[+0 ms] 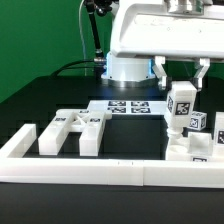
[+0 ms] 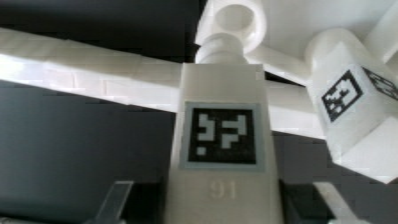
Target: Assemble chair
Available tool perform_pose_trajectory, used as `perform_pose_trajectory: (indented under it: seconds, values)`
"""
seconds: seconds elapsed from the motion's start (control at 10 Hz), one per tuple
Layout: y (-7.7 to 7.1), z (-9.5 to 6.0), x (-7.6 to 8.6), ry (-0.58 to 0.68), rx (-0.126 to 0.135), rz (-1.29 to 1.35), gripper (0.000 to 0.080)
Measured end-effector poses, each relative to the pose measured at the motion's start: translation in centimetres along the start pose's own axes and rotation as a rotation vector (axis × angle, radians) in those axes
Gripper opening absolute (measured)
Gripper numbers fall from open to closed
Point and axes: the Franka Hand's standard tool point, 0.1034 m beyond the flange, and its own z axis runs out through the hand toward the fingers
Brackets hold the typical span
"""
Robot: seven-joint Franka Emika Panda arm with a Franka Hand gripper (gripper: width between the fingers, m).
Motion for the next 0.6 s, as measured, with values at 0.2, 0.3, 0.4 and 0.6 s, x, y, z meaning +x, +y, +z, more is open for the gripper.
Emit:
perform_pose_trajectory:
  seconds: [0.2, 0.3, 0.4, 0.6]
  values:
    - [0.0, 0.2, -0.1, 0.001, 0.0, 0.0, 0.0294]
    - [-0.1, 0.6, -0.3, 0.008, -0.002, -0.001, 0.0294]
    - [-0.5, 1.0, -0.5, 0.003, 0.001, -0.004, 0.0294]
    - [-0.7, 1.7, -0.8, -0.006, 0.002, -0.008, 0.0294]
